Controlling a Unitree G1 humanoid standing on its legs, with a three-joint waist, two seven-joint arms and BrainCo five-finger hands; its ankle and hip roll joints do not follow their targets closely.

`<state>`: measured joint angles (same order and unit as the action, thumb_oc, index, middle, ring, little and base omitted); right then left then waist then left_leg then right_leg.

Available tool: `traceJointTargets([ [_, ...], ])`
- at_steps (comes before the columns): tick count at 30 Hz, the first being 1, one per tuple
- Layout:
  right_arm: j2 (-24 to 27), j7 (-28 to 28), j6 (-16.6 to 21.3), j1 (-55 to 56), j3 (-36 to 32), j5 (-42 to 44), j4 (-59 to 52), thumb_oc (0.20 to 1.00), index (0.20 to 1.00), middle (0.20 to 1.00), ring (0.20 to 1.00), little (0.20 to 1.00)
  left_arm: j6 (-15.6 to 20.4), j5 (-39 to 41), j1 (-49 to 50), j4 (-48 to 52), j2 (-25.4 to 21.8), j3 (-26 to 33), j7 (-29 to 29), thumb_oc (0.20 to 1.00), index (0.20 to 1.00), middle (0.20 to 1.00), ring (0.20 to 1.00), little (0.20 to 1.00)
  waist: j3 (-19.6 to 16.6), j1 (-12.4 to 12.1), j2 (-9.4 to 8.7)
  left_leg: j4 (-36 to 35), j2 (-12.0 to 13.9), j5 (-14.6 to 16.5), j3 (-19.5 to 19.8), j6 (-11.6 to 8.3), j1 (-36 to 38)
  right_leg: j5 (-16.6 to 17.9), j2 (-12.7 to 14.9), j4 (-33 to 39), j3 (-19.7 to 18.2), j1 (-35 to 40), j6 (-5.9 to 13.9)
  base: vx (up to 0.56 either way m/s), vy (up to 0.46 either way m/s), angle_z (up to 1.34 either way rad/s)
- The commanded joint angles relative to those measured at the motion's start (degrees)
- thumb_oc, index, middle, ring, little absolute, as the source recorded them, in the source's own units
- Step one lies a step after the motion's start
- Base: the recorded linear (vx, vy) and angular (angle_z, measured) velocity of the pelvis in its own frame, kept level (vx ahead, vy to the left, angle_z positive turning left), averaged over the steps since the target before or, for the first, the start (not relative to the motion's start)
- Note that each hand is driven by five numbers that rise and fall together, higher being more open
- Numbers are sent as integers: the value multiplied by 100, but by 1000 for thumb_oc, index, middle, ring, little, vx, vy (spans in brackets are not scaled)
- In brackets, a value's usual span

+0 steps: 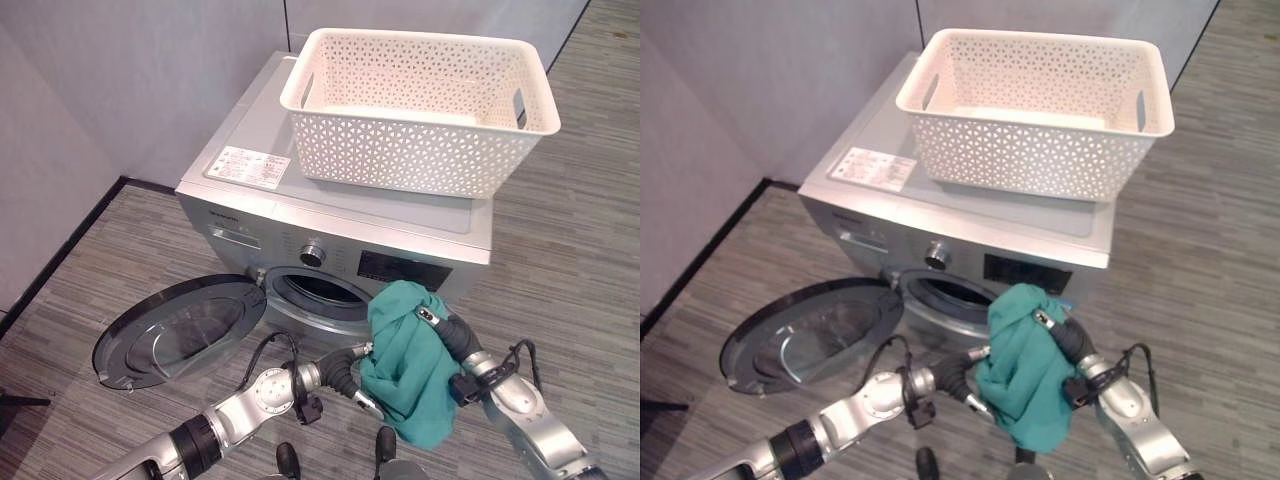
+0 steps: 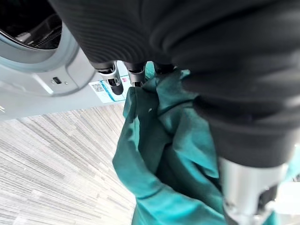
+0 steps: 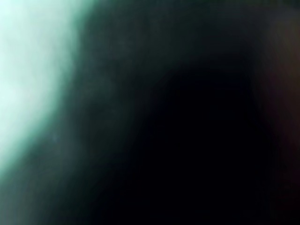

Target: Grab the laundry basket,head to the washer,open it,put in the laundry and shut it.

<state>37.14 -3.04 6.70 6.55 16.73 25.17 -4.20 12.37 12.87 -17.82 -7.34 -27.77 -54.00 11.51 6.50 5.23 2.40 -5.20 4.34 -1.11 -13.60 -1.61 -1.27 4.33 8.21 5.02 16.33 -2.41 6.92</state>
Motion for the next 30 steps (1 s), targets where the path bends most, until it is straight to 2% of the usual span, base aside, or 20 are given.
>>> traceJointTargets([
  [1, -4, -37, 484, -145, -328, 248, -436, 200, 200, 200, 200, 200, 369, -261, -299, -262, 317, -75, 43, 1000, 1000, 1000, 1000, 1000, -127, -8, -432, 20, -64, 377, -18, -63, 15, -680, 145, -143, -131, 378, 193, -7, 22, 4],
  [4, -74, 23, 456, -153, -394, 215, -491, 200, 200, 200, 200, 200, 280, -410, -400, -631, 813, -101, -78, 1000, 1000, 1000, 1000, 1000, -125, 26, -442, 20, -79, 382, -14, -52, 18, -679, 148, -145, -132, 383, 189, -9, 12, 3],
  [7, -239, 196, 397, -270, -372, 186, -448, 200, 200, 200, 200, 200, 149, -178, -601, -1349, 1725, -208, -343, 1000, 1000, 1000, 1000, 1000, -124, 100, -451, 20, -91, 385, -13, -33, 5, -659, 159, -131, -132, 377, 179, -11, 3, 0],
  [16, -349, 381, 352, -448, -234, 21, -309, 200, 200, 200, 200, 200, 136, -290, -907, -1811, 2251, -466, -509, 1000, 1000, 1000, 1000, 1000, -113, 171, -430, 20, -130, 374, -22, -11, -44, -616, 193, -135, -124, 328, 177, 0, 0, 0],
  [23, -412, 468, 340, -554, -80, -74, -180, 200, 200, 200, 200, 200, 208, -402, -998, -1890, 2309, -502, -635, 1000, 1000, 1000, 1000, 1000, -99, 181, -406, 20, -172, 385, -20, 5, -61, -589, 235, -138, -113, 311, 194, 0, 0, 0],
  [24, -429, 479, 347, -550, -69, -72, -170, 200, 200, 200, 200, 200, 215, -413, -996, -1925, 2323, -483, -675, 649, 649, 649, 649, 649, -96, 181, -406, 20, -180, 387, -25, 8, -66, -585, 243, -135, -107, 308, 199, 0, 0, 0],
  [25, -434, 485, 342, -542, -55, -81, -168, 200, 200, 200, 200, 200, 212, -392, -971, -1951, 2331, -458, -700, 498, 498, 498, 498, 498, -83, 180, -406, 20, -187, 408, -25, 9, -48, -597, 248, -142, -104, 322, 208, 0, 0, 0],
  [27, -448, 484, 348, -523, -53, -71, -186, 200, 200, 200, 200, 200, 229, -366, -941, -1997, 2342, -392, -782, 379, 379, 379, 379, 379, -75, 170, -411, 20, -199, 408, -24, 16, -61, -594, 256, -152, -99, 310, 210, -1, 7, 2],
  [28, -447, 484, 349, -523, -53, -71, -186, 200, 200, 200, 200, 200, 230, -366, -941, -1999, 2343, -392, -782, 200, 200, 200, 200, 200, -77, 171, -411, 20, -199, 408, -23, 16, -63, -594, 257, -153, -98, 308, 210, 0, 0, 0],
  [30, -473, 498, 364, -521, -21, -56, -174, 200, 200, 200, 200, 200, 250, -354, -883, -2037, 2335, -286, -911, 200, 200, 200, 200, 200, -60, 155, -419, 20, -209, 405, -23, 20, -85, -577, 274, -163, -105, 282, 220, -22, 12, 3],
])
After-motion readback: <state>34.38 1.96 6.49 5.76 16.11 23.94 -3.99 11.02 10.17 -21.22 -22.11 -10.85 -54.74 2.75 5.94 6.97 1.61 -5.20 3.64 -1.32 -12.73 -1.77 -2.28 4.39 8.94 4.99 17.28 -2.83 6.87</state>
